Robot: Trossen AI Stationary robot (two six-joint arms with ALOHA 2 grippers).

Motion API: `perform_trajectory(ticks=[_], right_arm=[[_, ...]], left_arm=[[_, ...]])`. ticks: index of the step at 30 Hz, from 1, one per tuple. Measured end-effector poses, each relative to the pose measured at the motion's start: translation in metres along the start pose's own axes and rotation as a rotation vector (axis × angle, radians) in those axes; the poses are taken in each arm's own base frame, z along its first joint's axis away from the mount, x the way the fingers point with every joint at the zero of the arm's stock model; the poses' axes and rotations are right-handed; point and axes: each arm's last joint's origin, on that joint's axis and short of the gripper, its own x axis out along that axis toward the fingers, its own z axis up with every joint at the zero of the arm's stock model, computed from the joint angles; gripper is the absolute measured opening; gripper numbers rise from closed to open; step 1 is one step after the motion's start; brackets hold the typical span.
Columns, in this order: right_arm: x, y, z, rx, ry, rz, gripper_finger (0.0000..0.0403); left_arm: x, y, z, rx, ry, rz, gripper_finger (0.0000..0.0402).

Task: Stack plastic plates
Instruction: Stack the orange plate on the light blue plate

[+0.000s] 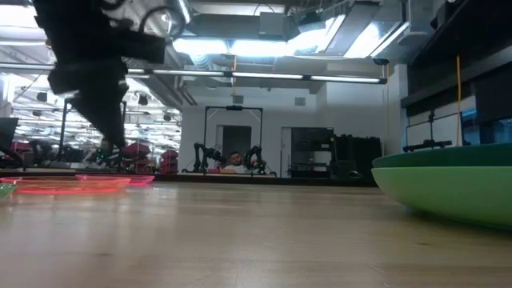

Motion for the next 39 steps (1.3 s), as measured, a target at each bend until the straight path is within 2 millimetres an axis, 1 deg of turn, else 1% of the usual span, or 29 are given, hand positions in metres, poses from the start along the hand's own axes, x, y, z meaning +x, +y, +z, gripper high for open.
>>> perform_trajectory(ticks=[3, 9, 15, 18, 21, 24, 27, 30, 36, 39], right_arm=[[0.004, 0.002, -0.002, -0.011, 0.013, -0.006, 0.0179], [0.004, 0.002, -0.002, -0.011, 0.013, -0.007, 0.0179], [0.004, 0.002, -0.002, -0.01, 0.013, -0.007, 0.0179], [0.004, 0.002, -0.002, -0.009, 0.012, -0.007, 0.0179], [0.004, 0.002, -0.002, -0.008, 0.012, -0.007, 0.0179], [0.004, 0.002, -0.002, -0.009, 0.007, -0.013, 0.0179], [0.004, 0.002, -0.002, -0.009, 0.0, -0.02, 0.0179], [0.004, 0.002, -0.002, -0.009, 0.0, -0.021, 0.0179], [0.004, 0.002, -0.002, -0.009, 0.0, -0.02, 0.0179], [0.004, 0.002, -0.002, -0.01, 0.001, -0.021, 0.0179]], left_arm=[[0.01, 0.001, 0.003, -0.014, 0.057, 0.018, 0.0131], [0.03, 0.007, 0.005, -0.023, 0.167, 0.093, 0.0131], [0.045, 0.012, 0.009, -0.046, 0.217, 0.148, 0.0131], [0.056, 0.018, 0.006, -0.05, 0.247, 0.179, 0.0129], [0.067, 0.024, -0.001, -0.069, 0.292, 0.175, 0.0124], [0.073, 0.028, -0.005, -0.076, 0.302, 0.169, 0.0119], [0.076, 0.029, -0.005, -0.077, 0.307, 0.166, 0.0105], [0.076, 0.029, -0.005, -0.066, 0.308, 0.162, 0.0082], [0.076, 0.029, -0.006, -0.027, 0.302, 0.16, 0.0013], [0.074, 0.028, -0.007, 0.002, 0.292, 0.171, 0.0006]])
